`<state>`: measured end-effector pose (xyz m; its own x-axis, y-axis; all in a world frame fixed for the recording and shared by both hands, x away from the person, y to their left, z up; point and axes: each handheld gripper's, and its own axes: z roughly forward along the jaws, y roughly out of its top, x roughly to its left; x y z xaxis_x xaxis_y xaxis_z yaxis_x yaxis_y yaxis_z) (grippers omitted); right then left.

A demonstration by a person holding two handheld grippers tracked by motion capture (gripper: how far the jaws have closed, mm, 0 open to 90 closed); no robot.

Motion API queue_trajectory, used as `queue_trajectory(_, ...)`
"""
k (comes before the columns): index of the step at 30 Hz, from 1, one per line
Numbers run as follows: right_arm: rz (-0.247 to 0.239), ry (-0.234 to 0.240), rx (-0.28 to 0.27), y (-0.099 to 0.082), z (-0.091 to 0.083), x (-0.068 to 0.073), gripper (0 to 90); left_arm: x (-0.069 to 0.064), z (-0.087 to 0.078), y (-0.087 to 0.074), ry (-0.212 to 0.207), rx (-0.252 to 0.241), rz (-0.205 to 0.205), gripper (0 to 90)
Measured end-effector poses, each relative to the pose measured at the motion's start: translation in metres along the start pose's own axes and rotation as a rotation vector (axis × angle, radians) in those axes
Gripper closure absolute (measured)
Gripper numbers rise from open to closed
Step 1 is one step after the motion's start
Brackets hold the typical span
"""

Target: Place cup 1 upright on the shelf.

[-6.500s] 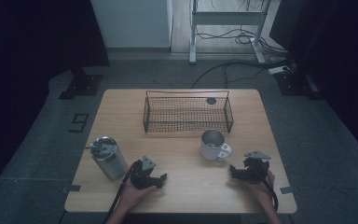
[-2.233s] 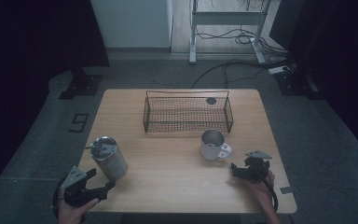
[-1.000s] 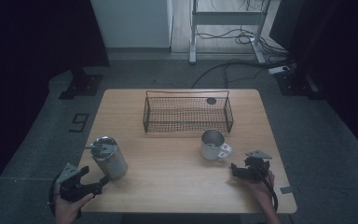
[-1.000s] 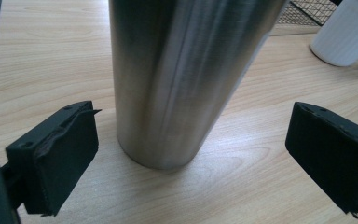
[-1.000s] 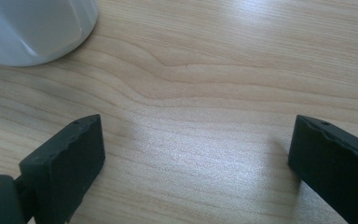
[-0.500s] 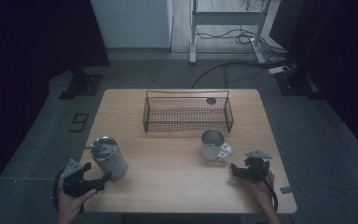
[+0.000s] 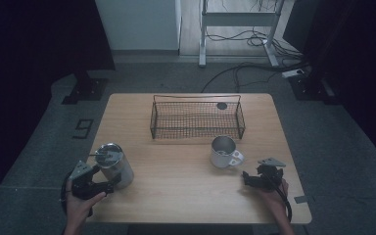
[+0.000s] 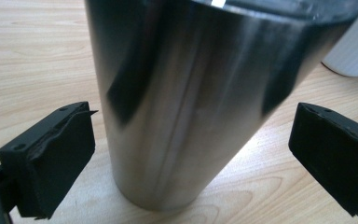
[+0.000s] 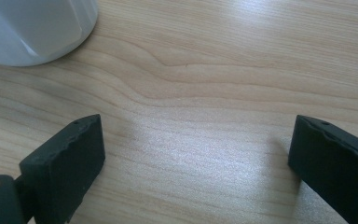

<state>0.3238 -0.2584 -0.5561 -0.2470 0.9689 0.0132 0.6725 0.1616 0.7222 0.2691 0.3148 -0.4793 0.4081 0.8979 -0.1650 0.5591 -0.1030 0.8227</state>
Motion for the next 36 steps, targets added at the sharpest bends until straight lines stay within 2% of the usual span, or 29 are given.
queue_trajectory(7,0.0,0.0,0.0,0.0,0.0,0.0,3.2,0.0,0.008,0.006,0.02,-0.018,-0.004,0.5)
queue_trajectory(14,0.0,0.0,0.0,0.0,0.0,0.0,3.3,0.001,0.015,0.007,0.022,-0.016,0.001,0.3)
queue_trajectory(29,0.0,0.0,0.0,0.0,0.0,0.0,3.3,-0.002,0.028,0.012,0.051,-0.026,0.03,0.0)
queue_trajectory(36,0.0,0.0,0.0,0.0,0.0,0.0,3.3,-0.004,0.03,0.01,0.069,-0.048,0.043,1.8)
